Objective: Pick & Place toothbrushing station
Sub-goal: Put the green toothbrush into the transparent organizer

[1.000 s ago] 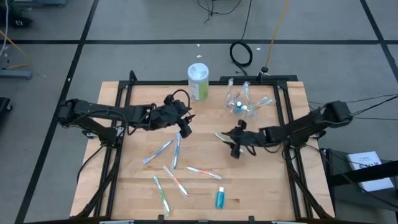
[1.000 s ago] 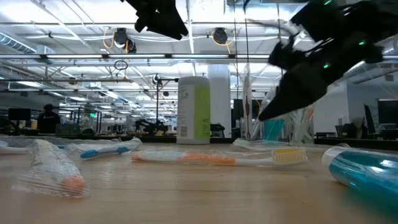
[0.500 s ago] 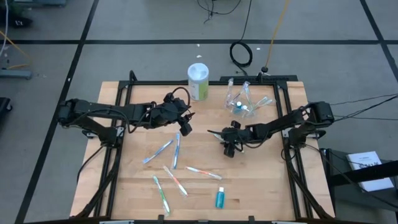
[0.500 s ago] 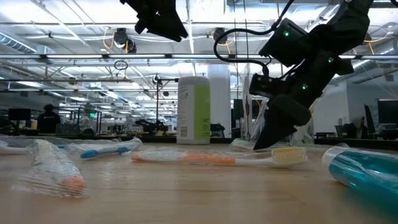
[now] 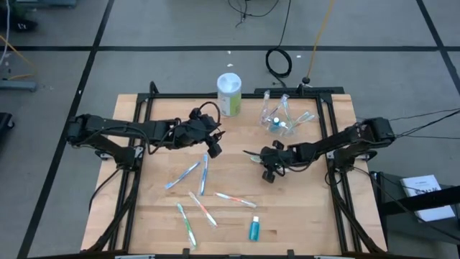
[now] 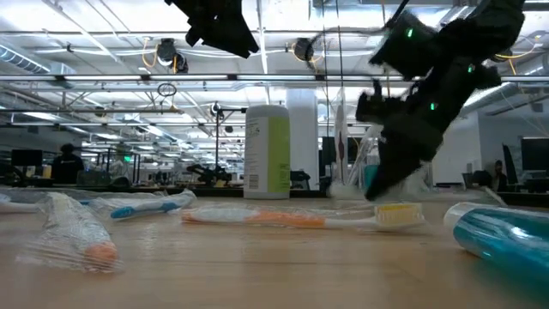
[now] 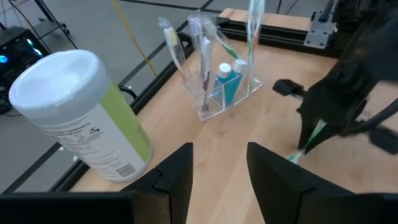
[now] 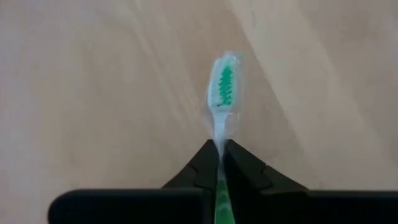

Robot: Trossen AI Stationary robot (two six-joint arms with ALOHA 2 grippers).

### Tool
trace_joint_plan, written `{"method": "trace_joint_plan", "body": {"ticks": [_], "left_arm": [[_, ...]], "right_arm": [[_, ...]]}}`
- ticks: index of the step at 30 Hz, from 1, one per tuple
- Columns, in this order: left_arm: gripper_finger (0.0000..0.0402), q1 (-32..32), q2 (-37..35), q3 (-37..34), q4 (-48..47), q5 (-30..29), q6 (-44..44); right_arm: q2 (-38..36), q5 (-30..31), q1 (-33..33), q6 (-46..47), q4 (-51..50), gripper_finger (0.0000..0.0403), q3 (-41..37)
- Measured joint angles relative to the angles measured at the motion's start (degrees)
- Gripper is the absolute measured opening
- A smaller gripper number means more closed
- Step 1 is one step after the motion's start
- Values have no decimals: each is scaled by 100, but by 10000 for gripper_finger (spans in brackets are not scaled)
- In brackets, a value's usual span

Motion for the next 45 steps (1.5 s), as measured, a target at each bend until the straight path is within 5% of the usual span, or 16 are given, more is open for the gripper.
{"method": "trace_joint_plan", "body": {"ticks": [5,15,22,26,30,37,40,45], "left_arm": [[157,-51,0,0,-16,10,0],[157,-163,0,0,-8,39,-2],[157,-159,0,0,19,62,-25],[157,-160,0,0,24,74,-24],[157,-158,0,0,35,74,-24],[157,-147,0,0,56,72,-22],[157,-143,0,0,132,71,32],[157,-136,0,0,481,70,136]], "right_arm": [[-1023,792,347,4,-465,5,18],[-2887,4221,1148,-402,-1028,3,22],[-3518,5756,1019,-750,-798,1,-138],[-3622,5749,769,-944,119,1,-732],[-3616,5633,311,-2047,2384,1,-1568],[-3580,4001,-766,-3461,6527,1,-2989],[-3545,3287,-1284,-3403,6992,1,-3333],[-3422,3041,-1914,-2868,6654,1,-3407]]}}
